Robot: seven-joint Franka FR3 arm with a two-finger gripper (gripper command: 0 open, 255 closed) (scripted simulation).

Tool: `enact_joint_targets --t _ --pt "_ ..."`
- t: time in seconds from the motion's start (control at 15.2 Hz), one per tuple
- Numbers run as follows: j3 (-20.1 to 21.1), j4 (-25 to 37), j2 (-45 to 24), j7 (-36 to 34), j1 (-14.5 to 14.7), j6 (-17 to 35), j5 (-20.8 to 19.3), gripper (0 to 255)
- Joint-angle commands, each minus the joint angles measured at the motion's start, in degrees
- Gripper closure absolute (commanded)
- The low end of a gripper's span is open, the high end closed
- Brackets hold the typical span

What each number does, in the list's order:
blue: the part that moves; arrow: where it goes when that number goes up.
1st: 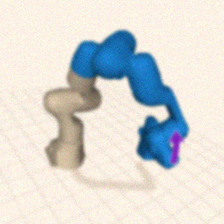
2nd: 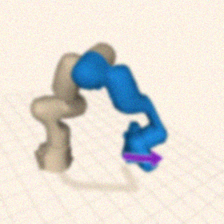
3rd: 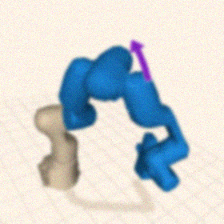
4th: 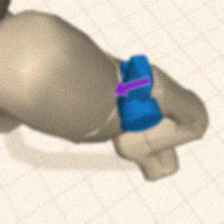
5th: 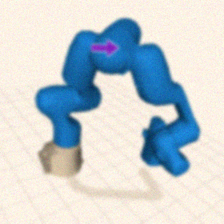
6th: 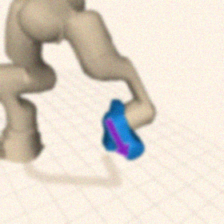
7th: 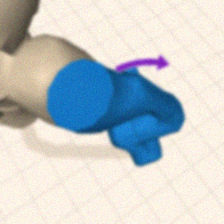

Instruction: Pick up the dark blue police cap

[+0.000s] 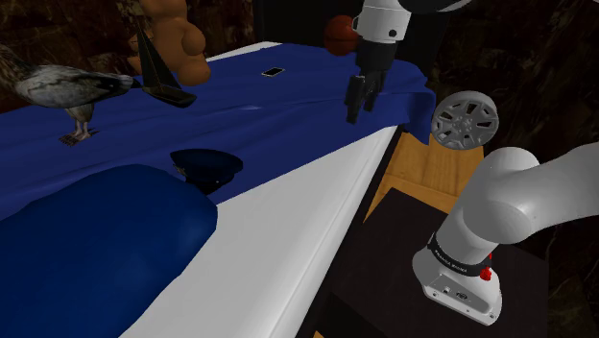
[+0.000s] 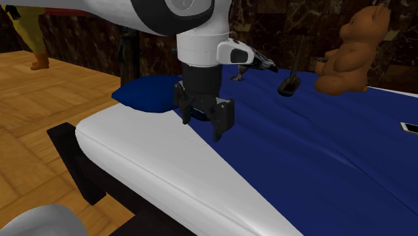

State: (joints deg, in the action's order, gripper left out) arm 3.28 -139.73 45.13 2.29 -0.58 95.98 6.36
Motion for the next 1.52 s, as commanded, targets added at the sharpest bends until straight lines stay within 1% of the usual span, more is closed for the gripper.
enact_joint_targets --t 0.0,0.26,0.53,0.79,0.99,1.19,1.32,1.45 --pt "0.00 0.00 0.00 0.00 0.00 0.00 0.00 0" --pt "7.43 7.63 -9.16 -2.20 1.08 1.12 -5.00 0" --pt "15.11 15.56 -18.52 -5.30 1.31 0.83 -11.85 0" --pt "22.95 23.80 -28.67 -9.37 1.46 -1.28 -20.86 0" --pt "28.57 30.26 -37.27 -12.92 2.31 -4.48 -29.20 0" --pt "33.15 36.94 -46.88 -16.35 4.72 -9.31 -38.71 0" --pt "35.00 41.43 -53.58 -18.07 7.65 -13.22 -45.31 0" --pt "35.78 45.83 -60.16 -18.98 11.45 -17.24 -51.73 0"
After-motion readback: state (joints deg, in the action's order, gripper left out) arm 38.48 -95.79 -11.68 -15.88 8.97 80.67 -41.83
